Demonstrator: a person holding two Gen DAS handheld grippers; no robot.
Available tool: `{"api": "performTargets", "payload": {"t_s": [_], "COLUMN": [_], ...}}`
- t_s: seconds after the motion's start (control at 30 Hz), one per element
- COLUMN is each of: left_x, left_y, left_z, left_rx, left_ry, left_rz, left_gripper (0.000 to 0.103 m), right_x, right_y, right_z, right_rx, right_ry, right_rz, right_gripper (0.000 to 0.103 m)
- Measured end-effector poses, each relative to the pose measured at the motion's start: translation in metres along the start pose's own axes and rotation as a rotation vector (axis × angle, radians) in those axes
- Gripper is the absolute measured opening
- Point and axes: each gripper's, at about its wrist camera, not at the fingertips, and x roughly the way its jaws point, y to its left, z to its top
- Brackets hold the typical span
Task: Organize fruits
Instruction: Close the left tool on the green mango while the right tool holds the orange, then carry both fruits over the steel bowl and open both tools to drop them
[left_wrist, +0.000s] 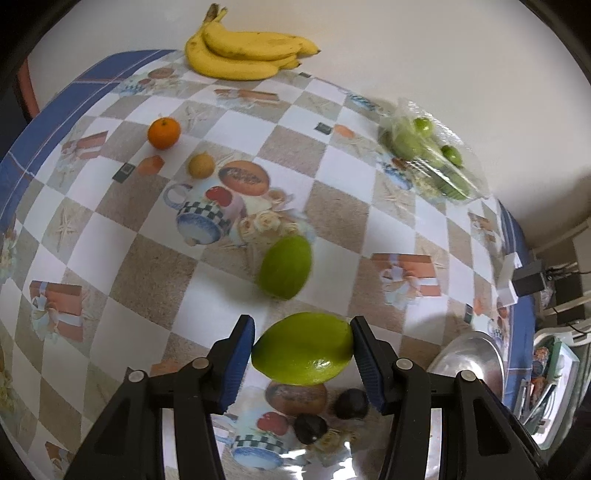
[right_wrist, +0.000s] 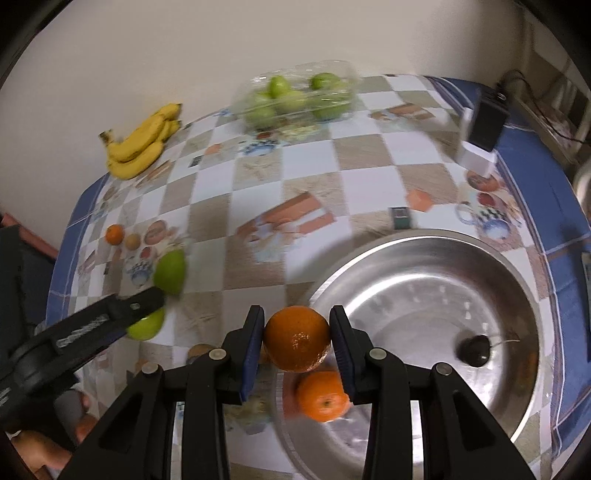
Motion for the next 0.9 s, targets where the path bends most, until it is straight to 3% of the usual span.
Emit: {"api": "performTargets", "payload": {"t_s": [0.3, 0.67, 0.9], "left_x": [-0.008, -0.005, 0.003], "left_y": [-0.049, -0.131, -0.146], "left_z": [-0.018, -0.065, -0.076], "left_rx": [0.123, 0.437, 0.518], "left_ry": [-0.003, -0.015, -0.018], "left_rz": [-0.025, -0.001, -0.003], "left_gripper": [0.056, 0.056, 0.057], "right_x": [-0.006, -0.016, -0.017], "right_y": [-0.054, -0.103, -0.113], "right_z": [0.002, -0.002, -0.002], "right_rx": [0.119, 0.227, 0.246], "right_ry": [-0.002, -0.006, -0.015], "right_rz": [-0.073, -0.11, -0.095], "right_gripper": [0.038, 0.038, 0.038]}}
